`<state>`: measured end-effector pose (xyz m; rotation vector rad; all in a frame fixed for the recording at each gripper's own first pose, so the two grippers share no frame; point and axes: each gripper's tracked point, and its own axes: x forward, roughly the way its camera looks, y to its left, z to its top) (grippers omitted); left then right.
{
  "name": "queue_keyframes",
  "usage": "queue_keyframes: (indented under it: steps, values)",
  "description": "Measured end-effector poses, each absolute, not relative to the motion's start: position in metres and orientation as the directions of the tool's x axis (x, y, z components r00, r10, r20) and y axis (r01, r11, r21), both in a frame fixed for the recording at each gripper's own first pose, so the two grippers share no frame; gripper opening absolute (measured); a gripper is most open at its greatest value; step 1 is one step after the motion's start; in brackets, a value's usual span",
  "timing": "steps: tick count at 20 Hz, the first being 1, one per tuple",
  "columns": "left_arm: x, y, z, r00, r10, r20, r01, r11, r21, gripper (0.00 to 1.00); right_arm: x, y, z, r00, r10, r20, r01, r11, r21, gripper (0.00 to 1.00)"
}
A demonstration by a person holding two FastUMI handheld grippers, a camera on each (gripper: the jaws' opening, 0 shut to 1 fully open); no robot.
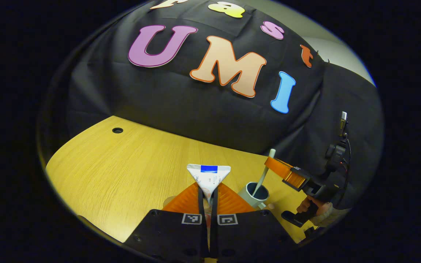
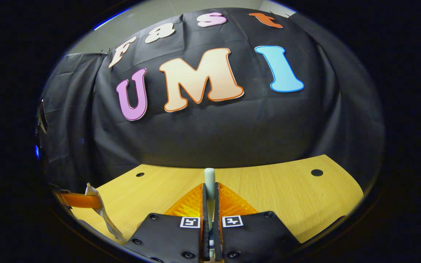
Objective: Put the toothbrush and toothpaste on the desktop into the cup, then pick up the cup and place it on the coaster on the desktop.
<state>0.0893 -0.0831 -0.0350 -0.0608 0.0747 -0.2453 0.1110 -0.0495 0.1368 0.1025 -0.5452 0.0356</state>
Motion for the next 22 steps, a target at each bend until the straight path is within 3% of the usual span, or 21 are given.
queue_keyframes:
  steps: [4,5,6,9,22]
  values:
    - [0.090,-0.103,-0.023,0.959,-0.279,-0.046,0.278,0.960,-0.029,0.01,0.107,-0.049,0.121,0.872,0.016,0.489,-0.078,0.991,0.106,0.15]
    - [0.090,-0.107,-0.023,0.957,-0.288,-0.043,0.287,0.957,-0.038,0.01,0.103,-0.054,0.120,0.873,0.003,0.488,-0.069,0.991,0.118,0.27]
    - [0.090,-0.114,-0.023,0.952,-0.302,-0.042,0.300,0.953,-0.049,0.01,0.101,-0.055,0.116,0.879,0.011,0.476,-0.079,0.989,0.124,0.31]
    - [0.089,-0.132,-0.015,0.942,-0.334,-0.025,0.332,0.941,-0.069,0.00,0.082,-0.081,0.110,0.873,-0.066,0.483,-0.015,0.986,0.164,0.98]
    - [0.130,-0.230,0.022,0.857,-0.496,0.138,0.502,0.865,-0.006,0.01,-0.010,-0.187,0.030,0.847,-0.356,0.395,0.259,0.925,0.278,0.99]
